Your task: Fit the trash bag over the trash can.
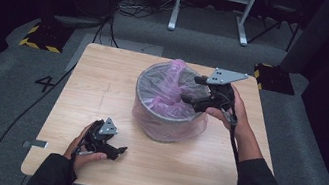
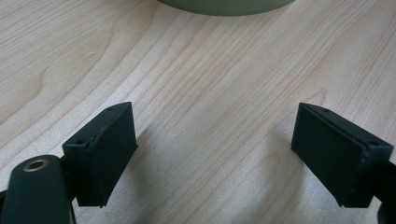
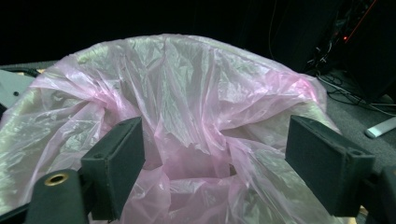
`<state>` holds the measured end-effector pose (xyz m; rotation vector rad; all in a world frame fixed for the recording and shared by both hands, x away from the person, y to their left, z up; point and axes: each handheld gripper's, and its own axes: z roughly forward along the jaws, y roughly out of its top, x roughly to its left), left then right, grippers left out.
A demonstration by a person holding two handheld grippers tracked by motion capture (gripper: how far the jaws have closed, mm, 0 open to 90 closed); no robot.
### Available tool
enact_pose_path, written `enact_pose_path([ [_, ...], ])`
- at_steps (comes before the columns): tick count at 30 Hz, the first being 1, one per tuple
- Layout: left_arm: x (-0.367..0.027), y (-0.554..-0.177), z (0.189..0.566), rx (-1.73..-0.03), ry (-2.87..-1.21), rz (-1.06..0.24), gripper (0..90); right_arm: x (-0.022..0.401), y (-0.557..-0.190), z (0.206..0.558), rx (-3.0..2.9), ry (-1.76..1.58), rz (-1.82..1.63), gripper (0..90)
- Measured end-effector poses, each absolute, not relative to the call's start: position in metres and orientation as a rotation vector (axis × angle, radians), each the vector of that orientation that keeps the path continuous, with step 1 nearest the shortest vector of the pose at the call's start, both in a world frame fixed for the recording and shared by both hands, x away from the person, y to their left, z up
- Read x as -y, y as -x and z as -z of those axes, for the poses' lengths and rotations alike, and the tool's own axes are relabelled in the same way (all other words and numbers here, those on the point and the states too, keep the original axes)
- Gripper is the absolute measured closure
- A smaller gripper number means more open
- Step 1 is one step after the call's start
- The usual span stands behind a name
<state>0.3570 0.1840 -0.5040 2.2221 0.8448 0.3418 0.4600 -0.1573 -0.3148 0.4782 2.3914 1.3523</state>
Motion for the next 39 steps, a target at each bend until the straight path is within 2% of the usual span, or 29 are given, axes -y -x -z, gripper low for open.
enact_pose_path([
  [23, -0.184, -0.357, 0.504, -0.844, -2.223, -0.343, 13.5, 0.121, -0.471, 0.330, -2.585, -0.390, -1.128, 20.7],
  [36, -0.184, -0.357, 0.504, -0.843, -2.223, -0.343, 13.5, 0.106, -0.482, 0.331, -2.699, -0.421, -0.861, 19.7],
  [39, -0.184, -0.357, 0.504, -0.843, -2.223, -0.343, 13.5, 0.104, -0.483, 0.332, -2.705, -0.428, -0.824, 22.7],
])
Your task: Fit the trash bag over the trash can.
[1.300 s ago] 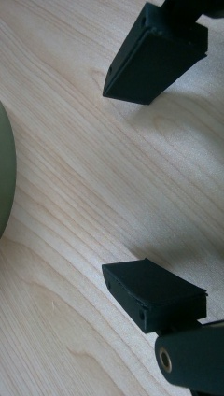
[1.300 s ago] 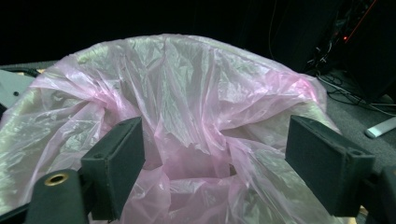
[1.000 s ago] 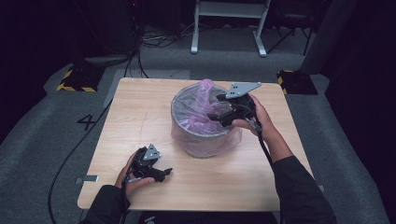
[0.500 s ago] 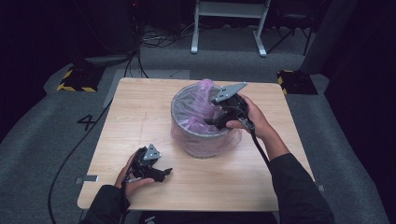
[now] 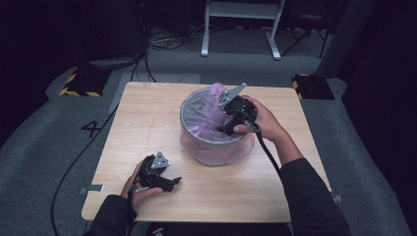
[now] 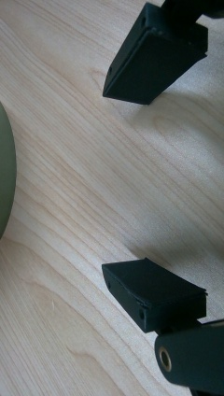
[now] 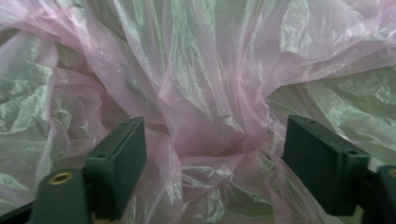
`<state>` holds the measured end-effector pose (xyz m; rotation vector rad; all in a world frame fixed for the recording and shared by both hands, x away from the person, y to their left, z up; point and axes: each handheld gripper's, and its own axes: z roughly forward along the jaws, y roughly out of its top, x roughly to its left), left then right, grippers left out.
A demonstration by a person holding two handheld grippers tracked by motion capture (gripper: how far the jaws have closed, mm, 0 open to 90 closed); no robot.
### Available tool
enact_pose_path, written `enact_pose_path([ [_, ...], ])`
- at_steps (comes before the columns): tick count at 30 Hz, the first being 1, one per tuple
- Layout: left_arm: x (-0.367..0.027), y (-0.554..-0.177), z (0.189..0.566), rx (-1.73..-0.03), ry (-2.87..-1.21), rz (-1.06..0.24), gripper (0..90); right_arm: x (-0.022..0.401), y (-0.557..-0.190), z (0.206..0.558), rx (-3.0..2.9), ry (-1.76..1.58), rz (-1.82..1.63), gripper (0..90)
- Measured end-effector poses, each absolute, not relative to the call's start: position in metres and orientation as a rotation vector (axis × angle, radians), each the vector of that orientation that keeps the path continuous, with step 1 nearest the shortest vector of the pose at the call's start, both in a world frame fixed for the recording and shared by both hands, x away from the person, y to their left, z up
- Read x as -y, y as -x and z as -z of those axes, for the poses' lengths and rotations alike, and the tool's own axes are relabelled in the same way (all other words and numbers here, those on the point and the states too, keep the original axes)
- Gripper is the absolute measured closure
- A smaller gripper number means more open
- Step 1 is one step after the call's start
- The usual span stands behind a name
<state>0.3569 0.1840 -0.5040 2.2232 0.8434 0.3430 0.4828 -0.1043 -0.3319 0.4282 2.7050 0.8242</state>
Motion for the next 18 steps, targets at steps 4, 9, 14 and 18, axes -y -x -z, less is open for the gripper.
enact_pose_path([
  [4, -0.184, -0.357, 0.504, -0.844, -2.224, -0.344, 13.5, 0.103, -0.484, 0.333, -2.721, -0.448, -0.806, 21.7],
  [9, -0.184, -0.357, 0.504, -0.843, -2.223, -0.343, 13.5, 0.103, -0.483, 0.332, -2.703, -0.468, -0.802, 20.8],
  [14, -0.184, -0.357, 0.504, -0.843, -2.223, -0.342, 13.6, 0.107, -0.479, 0.331, -2.626, -0.499, -0.883, 20.0],
  [18, -0.184, -0.357, 0.504, -0.842, -2.224, -0.342, 13.6, 0.113, -0.476, 0.331, -2.558, -0.539, -0.992, 19.7],
])
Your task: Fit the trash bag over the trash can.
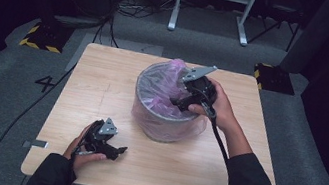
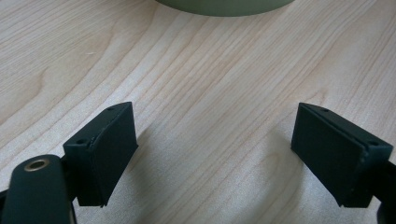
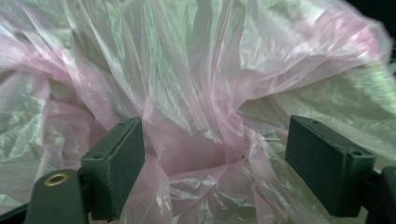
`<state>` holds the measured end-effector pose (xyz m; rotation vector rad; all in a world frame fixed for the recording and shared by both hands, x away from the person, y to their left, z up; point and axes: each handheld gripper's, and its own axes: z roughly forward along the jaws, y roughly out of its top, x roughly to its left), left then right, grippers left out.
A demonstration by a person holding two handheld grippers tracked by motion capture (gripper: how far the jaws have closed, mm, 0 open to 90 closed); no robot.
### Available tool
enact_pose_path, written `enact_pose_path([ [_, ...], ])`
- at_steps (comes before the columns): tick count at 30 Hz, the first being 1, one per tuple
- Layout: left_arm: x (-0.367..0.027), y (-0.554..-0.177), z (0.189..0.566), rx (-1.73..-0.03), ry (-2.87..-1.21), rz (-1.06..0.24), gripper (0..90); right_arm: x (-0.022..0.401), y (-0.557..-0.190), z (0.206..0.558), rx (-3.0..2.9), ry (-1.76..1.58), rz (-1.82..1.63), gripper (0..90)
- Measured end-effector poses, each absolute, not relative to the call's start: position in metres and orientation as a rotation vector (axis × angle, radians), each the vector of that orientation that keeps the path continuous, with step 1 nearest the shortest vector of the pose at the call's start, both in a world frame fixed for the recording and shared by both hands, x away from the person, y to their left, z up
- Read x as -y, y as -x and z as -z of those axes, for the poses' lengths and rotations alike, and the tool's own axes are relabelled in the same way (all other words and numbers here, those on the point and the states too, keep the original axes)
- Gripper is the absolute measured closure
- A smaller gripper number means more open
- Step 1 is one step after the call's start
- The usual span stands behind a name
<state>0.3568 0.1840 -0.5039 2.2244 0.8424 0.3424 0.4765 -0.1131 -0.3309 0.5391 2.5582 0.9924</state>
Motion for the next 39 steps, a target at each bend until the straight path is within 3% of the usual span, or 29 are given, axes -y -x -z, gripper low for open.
enact_pose_path([
  [27, -0.184, -0.357, 0.504, -0.843, -2.224, -0.343, 13.6, 0.162, -0.425, 0.299, -2.333, -0.559, -1.305, 19.5],
  [39, -0.184, -0.357, 0.504, -0.842, -2.224, -0.343, 13.7, 0.193, -0.405, 0.307, -2.294, -0.558, -1.267, 18.5],
])
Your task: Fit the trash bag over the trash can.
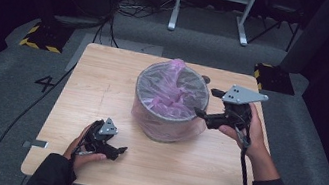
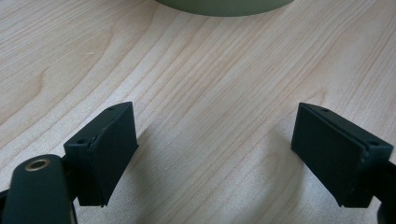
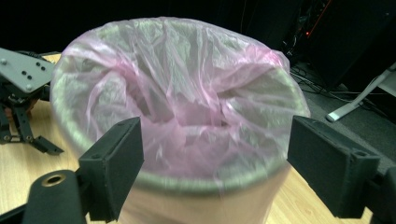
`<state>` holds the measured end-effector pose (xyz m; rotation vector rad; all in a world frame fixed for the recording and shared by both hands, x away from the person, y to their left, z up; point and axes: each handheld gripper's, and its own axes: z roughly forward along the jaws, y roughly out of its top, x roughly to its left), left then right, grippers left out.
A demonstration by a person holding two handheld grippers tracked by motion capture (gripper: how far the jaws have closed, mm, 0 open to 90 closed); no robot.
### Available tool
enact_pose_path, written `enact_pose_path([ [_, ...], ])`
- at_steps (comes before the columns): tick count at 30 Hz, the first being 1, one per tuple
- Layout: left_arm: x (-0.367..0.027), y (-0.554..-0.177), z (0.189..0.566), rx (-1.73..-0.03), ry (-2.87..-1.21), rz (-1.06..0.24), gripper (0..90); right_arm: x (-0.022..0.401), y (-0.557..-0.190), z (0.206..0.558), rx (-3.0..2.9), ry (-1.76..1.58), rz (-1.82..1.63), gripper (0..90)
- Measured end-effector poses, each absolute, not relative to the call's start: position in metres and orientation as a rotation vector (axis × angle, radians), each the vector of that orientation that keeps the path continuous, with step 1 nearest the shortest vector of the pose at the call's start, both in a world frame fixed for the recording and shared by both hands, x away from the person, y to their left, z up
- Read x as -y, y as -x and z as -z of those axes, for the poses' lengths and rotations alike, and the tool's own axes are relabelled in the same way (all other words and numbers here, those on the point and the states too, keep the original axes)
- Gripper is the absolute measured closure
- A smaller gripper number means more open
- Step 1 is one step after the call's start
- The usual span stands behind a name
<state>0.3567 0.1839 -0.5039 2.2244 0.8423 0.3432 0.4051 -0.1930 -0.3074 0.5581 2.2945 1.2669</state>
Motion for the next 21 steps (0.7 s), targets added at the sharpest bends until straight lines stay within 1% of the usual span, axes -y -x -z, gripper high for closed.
enact_pose_path([
  [10, -0.184, -0.357, 0.504, -0.842, -2.224, -0.343, 13.7, 0.220, -0.386, 0.325, -2.280, -0.563, -1.211, 18.2],
  [21, -0.184, -0.357, 0.504, -0.841, -2.225, -0.341, 13.5, 0.233, -0.377, 0.364, -2.341, -0.582, -1.056, 17.9],
])
